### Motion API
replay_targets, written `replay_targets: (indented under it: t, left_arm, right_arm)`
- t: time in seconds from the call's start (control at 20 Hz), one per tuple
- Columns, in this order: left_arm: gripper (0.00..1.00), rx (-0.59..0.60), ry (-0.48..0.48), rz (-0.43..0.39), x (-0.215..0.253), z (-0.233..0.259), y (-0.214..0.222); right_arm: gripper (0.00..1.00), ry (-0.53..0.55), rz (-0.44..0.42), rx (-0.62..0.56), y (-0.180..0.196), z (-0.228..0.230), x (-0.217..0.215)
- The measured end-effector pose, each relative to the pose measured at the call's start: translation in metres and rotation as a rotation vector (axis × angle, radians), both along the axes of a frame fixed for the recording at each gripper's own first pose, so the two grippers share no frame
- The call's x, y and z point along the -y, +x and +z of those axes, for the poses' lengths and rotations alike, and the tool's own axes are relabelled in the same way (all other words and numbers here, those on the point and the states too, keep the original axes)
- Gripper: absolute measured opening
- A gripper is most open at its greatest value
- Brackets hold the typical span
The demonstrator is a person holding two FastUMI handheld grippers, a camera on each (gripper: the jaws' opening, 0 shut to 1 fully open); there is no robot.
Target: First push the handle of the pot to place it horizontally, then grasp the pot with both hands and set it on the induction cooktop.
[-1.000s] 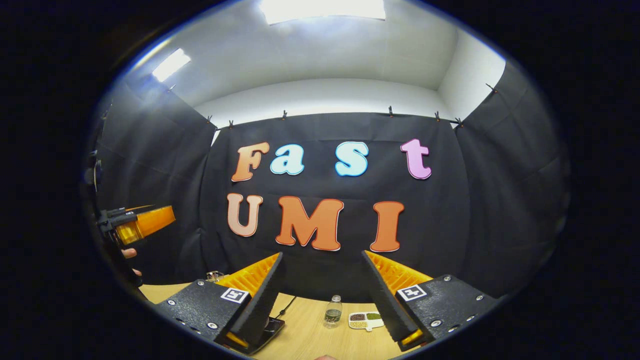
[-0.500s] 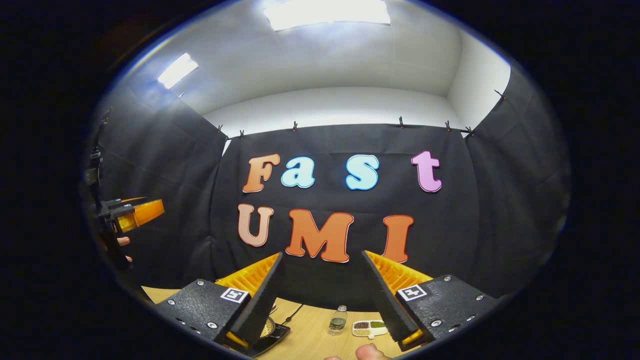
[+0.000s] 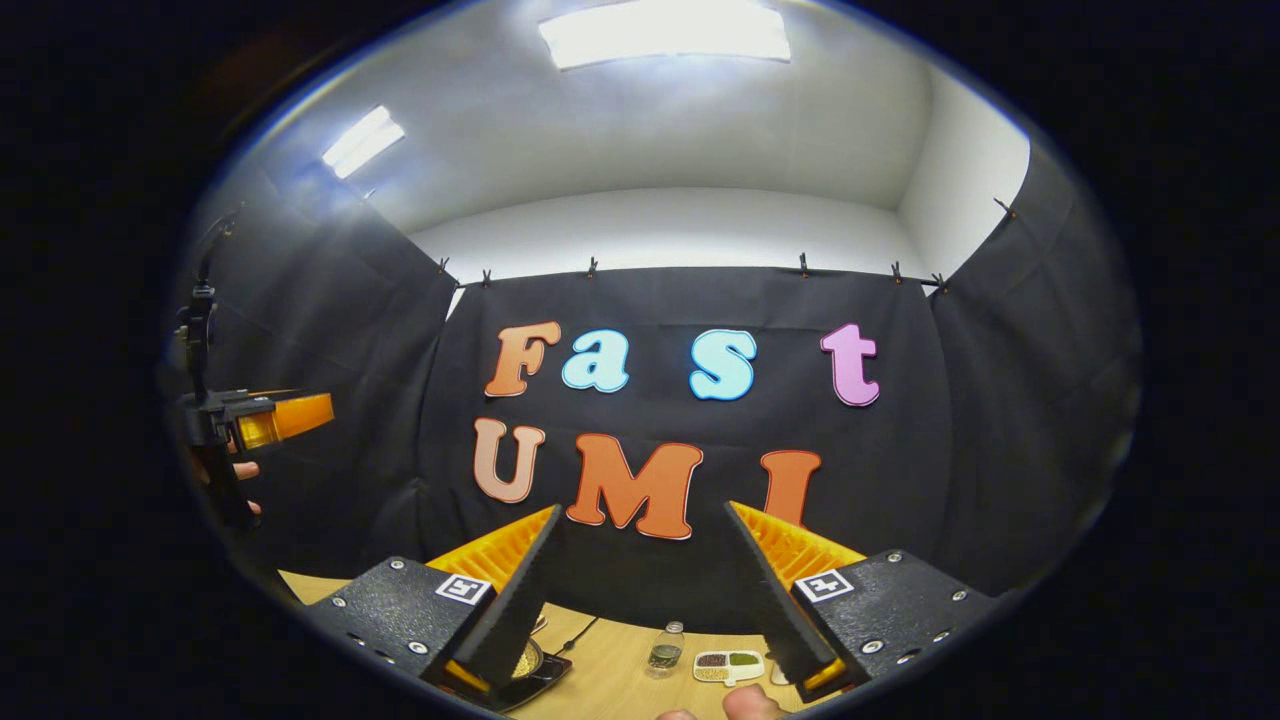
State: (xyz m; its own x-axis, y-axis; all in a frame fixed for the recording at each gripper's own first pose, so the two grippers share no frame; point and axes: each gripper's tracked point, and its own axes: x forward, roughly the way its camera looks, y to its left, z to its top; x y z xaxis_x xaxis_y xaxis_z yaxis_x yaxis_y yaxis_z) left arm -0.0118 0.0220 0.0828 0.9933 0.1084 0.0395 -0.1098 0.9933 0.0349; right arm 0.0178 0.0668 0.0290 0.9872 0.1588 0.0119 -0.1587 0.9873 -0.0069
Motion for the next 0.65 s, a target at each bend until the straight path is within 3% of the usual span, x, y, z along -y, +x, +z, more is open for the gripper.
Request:
replay_targets:
  t: [0.25,0.4,0.65]
  left_arm:
    - [0.98,0.018,0.042,0.026,0.0,-0.008,-0.002]
    - [0.97,0.0,0.016,-0.002,0.009,-0.014,-0.002]
    - [0.97,-0.015,0.012,-0.019,0.012,-0.018,0.002]
  right_arm:
    - [0.97,-0.005,-0.016,0.07,-0.004,0.007,0.015]
    - [0.92,-0.044,-0.044,0.084,-0.006,0.006,0.017]
    - [0.95,-0.036,-0.047,0.083,-0.006,0.008,0.015]
